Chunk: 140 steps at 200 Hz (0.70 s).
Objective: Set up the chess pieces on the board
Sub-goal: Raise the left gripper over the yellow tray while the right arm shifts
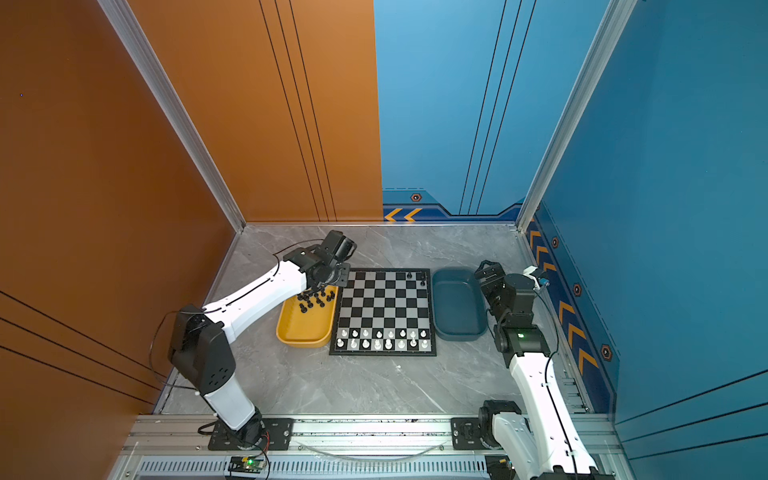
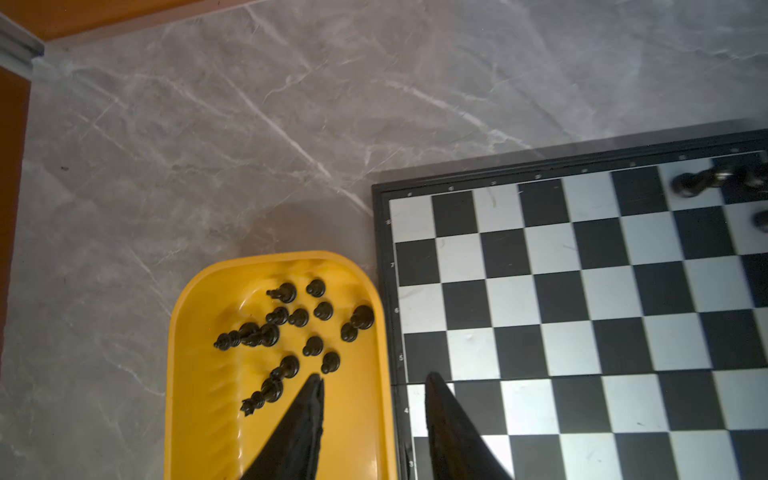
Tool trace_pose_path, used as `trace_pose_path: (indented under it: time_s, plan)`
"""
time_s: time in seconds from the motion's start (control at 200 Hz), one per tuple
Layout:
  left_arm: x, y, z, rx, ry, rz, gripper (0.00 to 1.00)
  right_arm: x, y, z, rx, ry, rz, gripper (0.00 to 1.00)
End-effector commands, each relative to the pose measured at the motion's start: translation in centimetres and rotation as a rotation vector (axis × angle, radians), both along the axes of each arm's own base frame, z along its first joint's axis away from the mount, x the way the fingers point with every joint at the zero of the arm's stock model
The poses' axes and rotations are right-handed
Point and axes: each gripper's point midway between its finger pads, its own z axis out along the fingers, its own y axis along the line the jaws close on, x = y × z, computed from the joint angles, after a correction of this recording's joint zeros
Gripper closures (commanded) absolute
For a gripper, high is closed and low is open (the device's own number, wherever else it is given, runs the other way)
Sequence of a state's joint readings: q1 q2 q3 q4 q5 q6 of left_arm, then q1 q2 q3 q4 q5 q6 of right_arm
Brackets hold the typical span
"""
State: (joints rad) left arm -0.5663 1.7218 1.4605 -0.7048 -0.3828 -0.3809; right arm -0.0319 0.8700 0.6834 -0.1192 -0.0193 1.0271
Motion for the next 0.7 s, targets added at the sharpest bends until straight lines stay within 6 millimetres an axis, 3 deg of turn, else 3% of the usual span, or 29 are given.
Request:
trace_pose_path:
  time_s: [0.0,0.325,0.696]
  plan:
    - [-0.3,1.9,-0.6,-0.012,-0.002,0.070,0.57,0.7,1.5,0.1,0.051,-0.018,0.064,0.00]
    - [0.1,3.2,-4.1,-0.066,0.070,0.118,0.63,2.4,4.0,-0.5,0.114,0.019,0.200,0.00]
    - [0.5,3.1,-7.5,-0.168,0.154,0.137,0.68,2.9,4.6,-0.6,0.110,0.021,0.242,0.00]
